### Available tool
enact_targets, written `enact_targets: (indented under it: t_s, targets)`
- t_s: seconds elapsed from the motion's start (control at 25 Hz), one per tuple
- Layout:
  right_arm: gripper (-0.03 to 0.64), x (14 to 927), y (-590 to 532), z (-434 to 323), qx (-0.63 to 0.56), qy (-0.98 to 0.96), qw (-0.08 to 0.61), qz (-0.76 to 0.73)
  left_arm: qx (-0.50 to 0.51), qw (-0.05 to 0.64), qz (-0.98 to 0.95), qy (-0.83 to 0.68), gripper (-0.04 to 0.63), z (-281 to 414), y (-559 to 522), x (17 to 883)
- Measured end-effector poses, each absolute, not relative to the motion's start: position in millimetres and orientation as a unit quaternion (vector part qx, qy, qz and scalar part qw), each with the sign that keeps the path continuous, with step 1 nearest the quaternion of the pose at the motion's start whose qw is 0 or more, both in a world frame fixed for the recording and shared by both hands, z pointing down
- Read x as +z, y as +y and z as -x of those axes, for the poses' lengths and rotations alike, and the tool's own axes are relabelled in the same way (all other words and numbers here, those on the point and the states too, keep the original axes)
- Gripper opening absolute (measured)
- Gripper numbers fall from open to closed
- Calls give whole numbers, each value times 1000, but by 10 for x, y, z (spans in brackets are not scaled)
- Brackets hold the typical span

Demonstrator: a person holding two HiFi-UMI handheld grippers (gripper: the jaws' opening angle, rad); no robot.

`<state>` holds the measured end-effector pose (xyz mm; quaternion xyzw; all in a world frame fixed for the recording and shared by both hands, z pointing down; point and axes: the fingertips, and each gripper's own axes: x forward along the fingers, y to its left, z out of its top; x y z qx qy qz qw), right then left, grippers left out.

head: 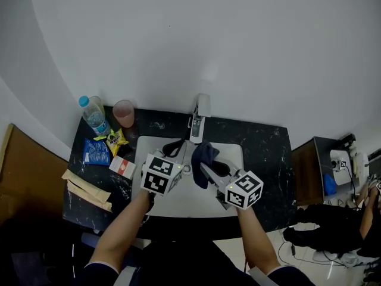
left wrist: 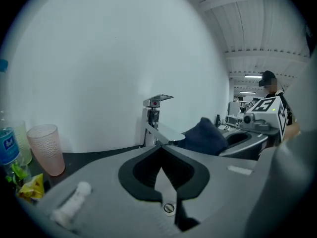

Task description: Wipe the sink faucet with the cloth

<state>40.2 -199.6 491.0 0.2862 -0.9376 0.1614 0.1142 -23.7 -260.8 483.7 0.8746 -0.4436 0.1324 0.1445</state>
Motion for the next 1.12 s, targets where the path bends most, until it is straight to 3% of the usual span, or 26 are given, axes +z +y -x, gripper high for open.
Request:
enact_targets:
  t_s: [0.32,0.76,1.12]
  targets:
    - [51,4483,-2063,-694,142,-919,85,-359,113,153,-890,-414,2,41,-2691,4838]
    - [51,4745,-1988,-762,166,-899,112,-390,115,147,-905,-381,2,-248,-2711,4818]
    - [51,4852,-2157,47,168,-903,110,-381,110,158,-880,-434,2,544,-2736,4860]
